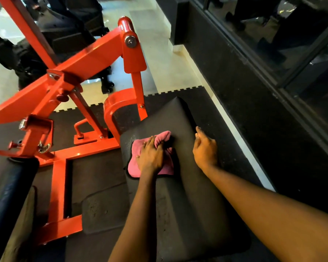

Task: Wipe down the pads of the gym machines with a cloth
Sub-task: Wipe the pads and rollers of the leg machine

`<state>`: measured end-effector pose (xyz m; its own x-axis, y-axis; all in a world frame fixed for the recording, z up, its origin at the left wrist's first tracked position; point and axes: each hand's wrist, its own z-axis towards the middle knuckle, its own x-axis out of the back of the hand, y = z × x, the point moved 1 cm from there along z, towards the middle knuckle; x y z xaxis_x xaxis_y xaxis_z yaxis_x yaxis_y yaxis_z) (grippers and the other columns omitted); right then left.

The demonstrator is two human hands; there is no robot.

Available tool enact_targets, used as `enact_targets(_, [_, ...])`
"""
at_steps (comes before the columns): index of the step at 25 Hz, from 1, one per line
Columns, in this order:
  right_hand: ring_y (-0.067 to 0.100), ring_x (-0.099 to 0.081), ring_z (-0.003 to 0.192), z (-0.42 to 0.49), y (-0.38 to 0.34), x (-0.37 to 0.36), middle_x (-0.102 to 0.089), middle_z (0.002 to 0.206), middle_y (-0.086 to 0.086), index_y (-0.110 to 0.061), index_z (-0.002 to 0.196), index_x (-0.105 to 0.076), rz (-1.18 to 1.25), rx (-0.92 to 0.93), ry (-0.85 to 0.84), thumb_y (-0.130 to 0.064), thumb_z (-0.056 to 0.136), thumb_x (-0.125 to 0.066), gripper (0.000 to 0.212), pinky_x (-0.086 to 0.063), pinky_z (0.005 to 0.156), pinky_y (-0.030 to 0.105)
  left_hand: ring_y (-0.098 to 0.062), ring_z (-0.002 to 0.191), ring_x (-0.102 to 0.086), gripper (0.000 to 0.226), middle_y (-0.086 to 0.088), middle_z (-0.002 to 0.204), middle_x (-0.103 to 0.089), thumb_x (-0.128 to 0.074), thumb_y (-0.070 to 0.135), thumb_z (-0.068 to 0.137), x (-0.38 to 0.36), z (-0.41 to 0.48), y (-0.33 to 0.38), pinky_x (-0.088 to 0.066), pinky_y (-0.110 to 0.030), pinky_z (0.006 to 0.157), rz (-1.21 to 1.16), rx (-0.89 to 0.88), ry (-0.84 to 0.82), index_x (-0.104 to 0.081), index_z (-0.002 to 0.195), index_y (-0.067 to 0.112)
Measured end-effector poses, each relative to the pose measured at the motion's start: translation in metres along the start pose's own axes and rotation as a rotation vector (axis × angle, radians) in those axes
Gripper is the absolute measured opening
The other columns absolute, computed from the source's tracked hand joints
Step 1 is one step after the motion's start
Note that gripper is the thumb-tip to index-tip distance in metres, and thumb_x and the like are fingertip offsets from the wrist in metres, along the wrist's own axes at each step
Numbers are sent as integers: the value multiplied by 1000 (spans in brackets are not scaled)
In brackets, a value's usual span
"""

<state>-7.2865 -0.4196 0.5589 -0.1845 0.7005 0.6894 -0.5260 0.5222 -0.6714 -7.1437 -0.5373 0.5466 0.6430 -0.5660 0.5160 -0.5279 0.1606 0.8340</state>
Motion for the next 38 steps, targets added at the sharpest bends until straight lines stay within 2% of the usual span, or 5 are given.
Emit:
enact_targets(4, [44,-71,99,1,0,2,-72,108,27,-5,129,-68,34,-25,-1,-8,98,-57,33,-58,84,53,-3,120,-60,26,24,124,-66,-55,53,91,40,-21,39,-44,-41,109,-454,-52,41,-63,116,58])
enact_targets(8, [44,-69,104,2,1,4,-71,113,29,-5,128,-68,51,-38,-33,-6,99,-59,31,-53,93,46,-18,151,-19,60,15,165,-18,-39,68,93,23,-12,66,-13,-65,118,35,-33,102,-18,148,62])
enact_targets(12, [41,-68,106,2,1,7,-70,120,24,-12,131,-68,41,-56,-51,-15,101,-58,32,-54,89,42,-30,150,23,80,7,165,23,-30,79,88,-46,-1,42,11,-74,110,273,137,-54,11,152,53])
enact_targets(24, [27,-69,109,0,0,7,-69,129,11,-18,139,-61,19,-73,-93,-9,100,-57,41,-55,94,33,-29,153,-3,55,7,166,-13,-33,58,98,-42,140,100,4,-76,111,264,-22,18,-20,151,52])
enact_targets(38, [41,-69,105,0,-5,6,-70,118,26,-5,130,-67,67,-47,-34,-2,97,-60,34,-46,91,34,-22,153,-4,66,10,166,-9,-21,45,89,-33,34,-12,-6,-70,115,283,132,163,-9,153,52])
